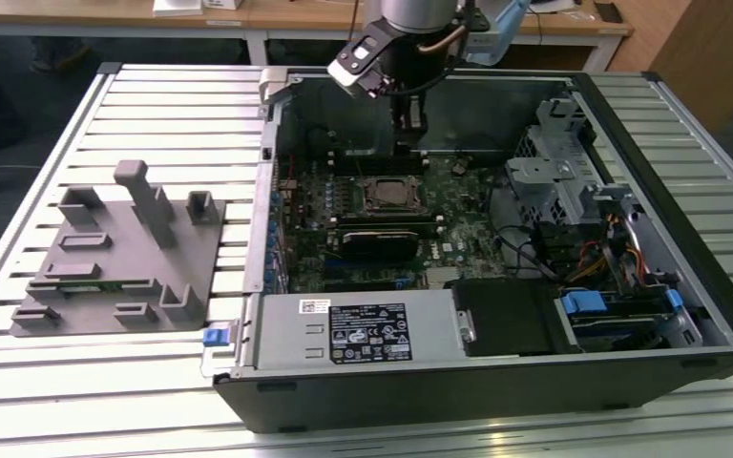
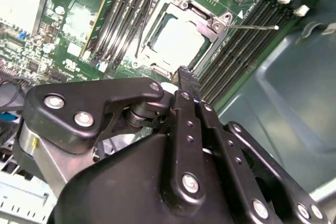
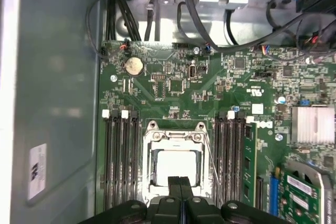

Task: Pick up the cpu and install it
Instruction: 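Install the first cpu locking lever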

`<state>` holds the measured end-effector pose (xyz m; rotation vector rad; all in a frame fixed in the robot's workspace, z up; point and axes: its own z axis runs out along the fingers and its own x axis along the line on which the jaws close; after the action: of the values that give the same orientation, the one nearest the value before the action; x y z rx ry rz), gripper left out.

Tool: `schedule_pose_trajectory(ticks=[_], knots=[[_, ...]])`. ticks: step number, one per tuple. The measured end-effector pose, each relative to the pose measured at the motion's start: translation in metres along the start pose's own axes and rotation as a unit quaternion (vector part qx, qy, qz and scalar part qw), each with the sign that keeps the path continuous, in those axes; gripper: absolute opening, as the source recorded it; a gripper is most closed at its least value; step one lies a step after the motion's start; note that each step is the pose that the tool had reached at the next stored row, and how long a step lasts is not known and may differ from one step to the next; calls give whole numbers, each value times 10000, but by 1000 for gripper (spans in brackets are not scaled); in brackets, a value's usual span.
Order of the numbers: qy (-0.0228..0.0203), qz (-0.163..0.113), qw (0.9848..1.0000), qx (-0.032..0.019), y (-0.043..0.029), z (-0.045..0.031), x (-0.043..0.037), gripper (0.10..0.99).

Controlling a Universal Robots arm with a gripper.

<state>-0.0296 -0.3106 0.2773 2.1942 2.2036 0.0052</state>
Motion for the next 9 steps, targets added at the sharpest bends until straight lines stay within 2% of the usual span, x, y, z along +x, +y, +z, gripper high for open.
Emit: schedule_pose_trajectory(ticks=[2, 5, 9], knots=[[1, 1, 10000, -5, 0, -43, 0, 106], [2, -15, 10000, -12, -8, -48, 1, 106], [9, -364, 9993, -18, -8, -46, 0, 106]])
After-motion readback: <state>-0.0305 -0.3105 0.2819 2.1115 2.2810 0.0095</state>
